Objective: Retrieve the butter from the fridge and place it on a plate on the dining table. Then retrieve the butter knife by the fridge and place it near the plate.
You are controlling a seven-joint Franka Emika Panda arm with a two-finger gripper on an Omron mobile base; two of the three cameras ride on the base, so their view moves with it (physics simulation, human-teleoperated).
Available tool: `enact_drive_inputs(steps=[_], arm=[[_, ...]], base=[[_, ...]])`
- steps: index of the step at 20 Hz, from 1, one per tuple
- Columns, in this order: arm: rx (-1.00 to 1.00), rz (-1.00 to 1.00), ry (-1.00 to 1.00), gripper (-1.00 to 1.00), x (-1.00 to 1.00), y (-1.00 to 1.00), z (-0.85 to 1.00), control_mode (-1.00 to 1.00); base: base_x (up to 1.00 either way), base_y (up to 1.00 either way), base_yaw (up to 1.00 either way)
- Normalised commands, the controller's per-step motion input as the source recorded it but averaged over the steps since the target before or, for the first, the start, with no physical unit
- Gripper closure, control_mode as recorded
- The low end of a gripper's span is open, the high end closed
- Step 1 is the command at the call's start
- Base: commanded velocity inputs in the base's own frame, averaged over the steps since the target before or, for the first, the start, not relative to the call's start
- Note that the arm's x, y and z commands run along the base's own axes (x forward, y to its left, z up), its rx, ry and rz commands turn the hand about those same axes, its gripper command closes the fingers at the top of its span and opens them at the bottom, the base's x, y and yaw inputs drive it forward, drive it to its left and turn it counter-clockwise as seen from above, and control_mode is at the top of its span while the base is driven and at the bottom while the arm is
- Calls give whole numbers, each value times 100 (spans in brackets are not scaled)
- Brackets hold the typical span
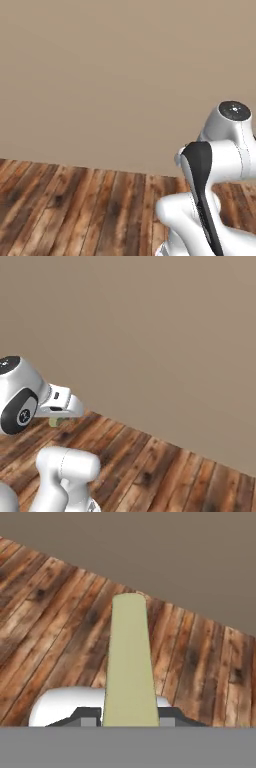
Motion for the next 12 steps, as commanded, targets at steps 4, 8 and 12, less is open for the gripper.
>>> enact_drive_inputs(steps=[4,8,12], arm=[[0,0,0,100,0,0,0,100],[0,0,0,100,0,0,0,100],[0,0,0,100,0,0,0,100]], base=[[51,0,84],[55,0,85],[64,0,85]])
